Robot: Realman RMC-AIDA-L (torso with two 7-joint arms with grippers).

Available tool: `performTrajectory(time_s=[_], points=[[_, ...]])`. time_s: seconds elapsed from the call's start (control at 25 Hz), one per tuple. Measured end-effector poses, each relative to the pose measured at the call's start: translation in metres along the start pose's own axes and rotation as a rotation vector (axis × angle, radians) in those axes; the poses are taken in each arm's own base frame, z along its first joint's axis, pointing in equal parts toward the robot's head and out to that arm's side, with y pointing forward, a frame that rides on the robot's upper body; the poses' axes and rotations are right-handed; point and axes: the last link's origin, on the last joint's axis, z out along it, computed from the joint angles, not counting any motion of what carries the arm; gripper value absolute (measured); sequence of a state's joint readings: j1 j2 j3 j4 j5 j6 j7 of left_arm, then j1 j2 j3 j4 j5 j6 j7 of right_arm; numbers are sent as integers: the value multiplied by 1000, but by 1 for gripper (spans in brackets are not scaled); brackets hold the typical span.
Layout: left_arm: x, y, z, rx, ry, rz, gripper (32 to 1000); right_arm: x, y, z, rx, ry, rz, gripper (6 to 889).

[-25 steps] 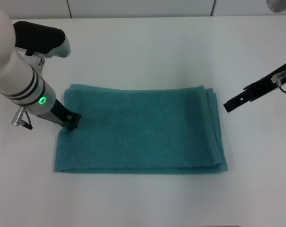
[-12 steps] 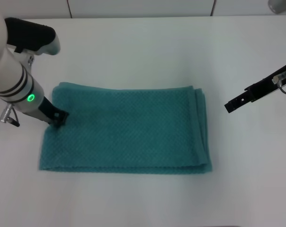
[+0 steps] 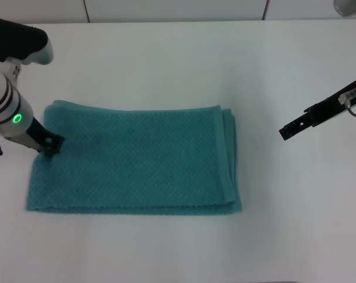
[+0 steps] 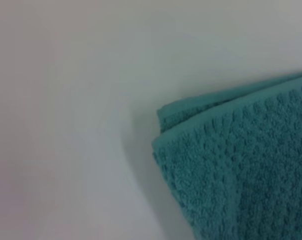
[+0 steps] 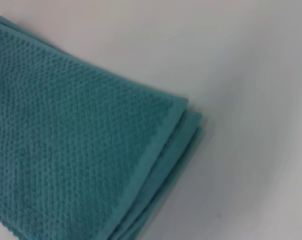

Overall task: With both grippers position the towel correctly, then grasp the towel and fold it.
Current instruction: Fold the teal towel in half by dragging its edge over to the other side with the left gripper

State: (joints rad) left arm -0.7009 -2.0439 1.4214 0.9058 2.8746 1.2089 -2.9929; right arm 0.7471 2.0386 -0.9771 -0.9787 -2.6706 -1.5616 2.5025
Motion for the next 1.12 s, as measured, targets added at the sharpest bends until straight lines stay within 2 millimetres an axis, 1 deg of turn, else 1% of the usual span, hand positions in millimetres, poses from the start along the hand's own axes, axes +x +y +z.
performTrajectory(time_s=[0.12, 0.28, 0.32, 0.4, 0.44, 0.48, 0.52, 0.68, 0.8, 0.92, 1.04, 1.12], points=[[-1, -7, -1, 11, -1, -8, 87, 1, -1, 0, 1, 1, 3, 859], [-7, -22, -1, 36, -11, -18, 86, 1, -1, 0, 1, 1, 5, 859], [-7, -22, -1, 36, -11, -18, 86, 1, -1, 0, 1, 1, 5, 859], [-10, -31, -2, 50, -18, -26, 86, 1, -1, 0, 1, 0, 6, 859], [-10, -31, -2, 50, -18, -26, 86, 1, -1, 0, 1, 0, 7, 859], [-12, -38, -3, 62, -23, -34, 86, 1, -1, 0, 1, -1, 8, 859], [-13, -41, -4, 67, -24, -37, 86, 1, -2, 0, 0, -3, 11, 859], [-15, -44, -4, 74, -31, -37, 86, 2, -3, -1, -1, -6, 17, 859], [-12, -42, -7, 74, -40, -23, 86, 2, -3, -1, -1, -6, 19, 859], [-4, -33, -13, 65, -50, 2, 86, 2, -4, 0, 3, -10, 19, 859], [10, -14, -26, 40, -53, 36, 86, 3, -6, 2, 1, -8, 24, 859], [24, 10, -41, -3, -35, 66, 87, 4, -8, 1, 0, -9, 31, 859]])
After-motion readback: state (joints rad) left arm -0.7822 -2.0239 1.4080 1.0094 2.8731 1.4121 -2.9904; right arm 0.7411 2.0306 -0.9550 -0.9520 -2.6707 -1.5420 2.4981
